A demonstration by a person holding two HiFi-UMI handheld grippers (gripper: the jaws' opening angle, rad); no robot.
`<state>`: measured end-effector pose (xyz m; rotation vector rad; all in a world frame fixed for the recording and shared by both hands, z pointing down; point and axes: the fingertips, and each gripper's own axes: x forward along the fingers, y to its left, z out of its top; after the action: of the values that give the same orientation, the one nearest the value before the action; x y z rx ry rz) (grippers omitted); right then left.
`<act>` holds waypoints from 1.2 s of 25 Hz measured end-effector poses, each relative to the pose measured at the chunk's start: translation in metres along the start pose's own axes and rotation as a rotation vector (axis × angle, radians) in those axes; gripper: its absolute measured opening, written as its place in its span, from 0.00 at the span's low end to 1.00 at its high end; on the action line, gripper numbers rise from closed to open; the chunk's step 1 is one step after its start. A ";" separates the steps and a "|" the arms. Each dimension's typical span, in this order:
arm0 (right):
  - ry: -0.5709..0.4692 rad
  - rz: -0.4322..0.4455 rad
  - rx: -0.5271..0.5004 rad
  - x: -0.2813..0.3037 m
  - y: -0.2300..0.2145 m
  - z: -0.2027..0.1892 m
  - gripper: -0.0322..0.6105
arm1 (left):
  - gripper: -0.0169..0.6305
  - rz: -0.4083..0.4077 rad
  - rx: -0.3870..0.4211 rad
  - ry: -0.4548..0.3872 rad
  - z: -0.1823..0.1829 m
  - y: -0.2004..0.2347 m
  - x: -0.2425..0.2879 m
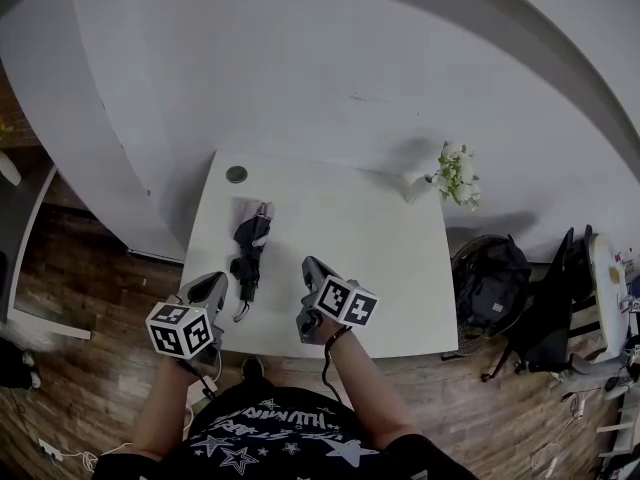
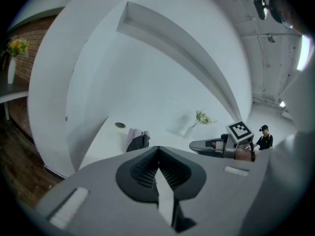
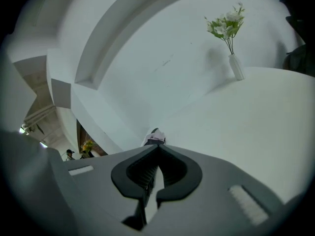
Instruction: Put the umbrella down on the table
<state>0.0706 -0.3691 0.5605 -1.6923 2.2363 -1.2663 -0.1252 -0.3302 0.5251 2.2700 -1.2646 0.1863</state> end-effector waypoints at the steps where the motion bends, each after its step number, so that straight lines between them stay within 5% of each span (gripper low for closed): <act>1: -0.008 0.005 -0.005 -0.008 -0.002 0.001 0.07 | 0.03 -0.001 0.003 -0.001 -0.002 -0.006 -0.001; 11: -0.071 0.046 -0.138 -0.088 -0.010 0.007 0.07 | 0.03 -0.025 0.051 0.003 -0.031 -0.076 -0.020; 30: -0.070 0.058 -0.211 -0.220 -0.047 -0.021 0.07 | 0.03 -0.014 0.061 -0.040 -0.082 -0.175 -0.074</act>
<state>0.1829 -0.1784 0.5144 -1.6925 2.4316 -0.9738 -0.0112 -0.1587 0.5014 2.3446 -1.2789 0.1773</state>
